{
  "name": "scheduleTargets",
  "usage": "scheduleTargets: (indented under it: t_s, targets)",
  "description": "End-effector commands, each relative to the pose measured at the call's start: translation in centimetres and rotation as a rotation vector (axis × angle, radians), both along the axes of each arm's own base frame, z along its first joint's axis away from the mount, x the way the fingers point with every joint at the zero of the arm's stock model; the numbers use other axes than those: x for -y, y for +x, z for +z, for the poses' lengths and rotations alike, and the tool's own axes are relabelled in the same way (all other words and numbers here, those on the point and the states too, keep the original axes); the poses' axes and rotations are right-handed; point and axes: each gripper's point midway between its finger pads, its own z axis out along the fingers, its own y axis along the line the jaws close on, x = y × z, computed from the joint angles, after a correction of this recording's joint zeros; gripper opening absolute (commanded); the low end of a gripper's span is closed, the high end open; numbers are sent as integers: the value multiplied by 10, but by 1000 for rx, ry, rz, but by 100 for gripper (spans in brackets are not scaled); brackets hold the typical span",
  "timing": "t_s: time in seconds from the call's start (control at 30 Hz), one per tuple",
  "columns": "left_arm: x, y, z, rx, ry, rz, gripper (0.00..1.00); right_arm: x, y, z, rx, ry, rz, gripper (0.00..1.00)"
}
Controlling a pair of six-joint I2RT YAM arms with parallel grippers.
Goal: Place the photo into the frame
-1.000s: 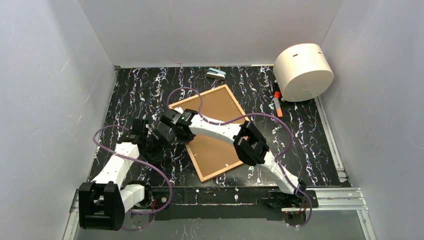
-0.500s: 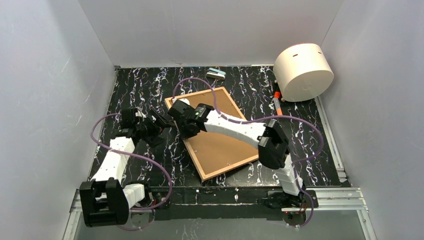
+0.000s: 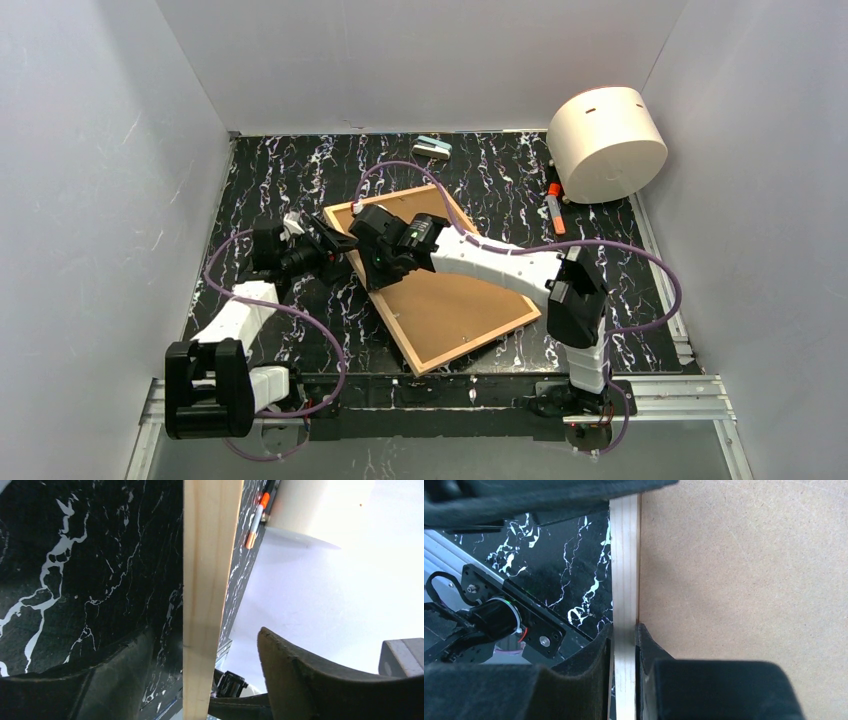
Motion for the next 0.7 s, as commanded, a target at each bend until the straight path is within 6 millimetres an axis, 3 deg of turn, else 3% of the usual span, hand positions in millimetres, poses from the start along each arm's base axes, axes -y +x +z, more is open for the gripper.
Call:
scheduleTargets:
  t_s: [0.0,0.03,0.17,0.37,0.5,0.67]
  targets:
    - [7,9,22,52,-72,23,64,-7,-10,45,19,127,15,8]
    - [15,7,24,50,-70,1,57,-6,-11,43,15,119,15,8]
    - [18,6,22,26,-59,2,35,-4,-13,41,22,93,20,10]
    - [16,2,21,9,-28,20,15,4,-10,36,50,6,2,17]
    - [14,0,19,-6,-16,30,6,10,-7,35,70,-31,-20,35]
    - [12,0,23,-22,-3,46,5,14,-6,45,183,-55,-18,65]
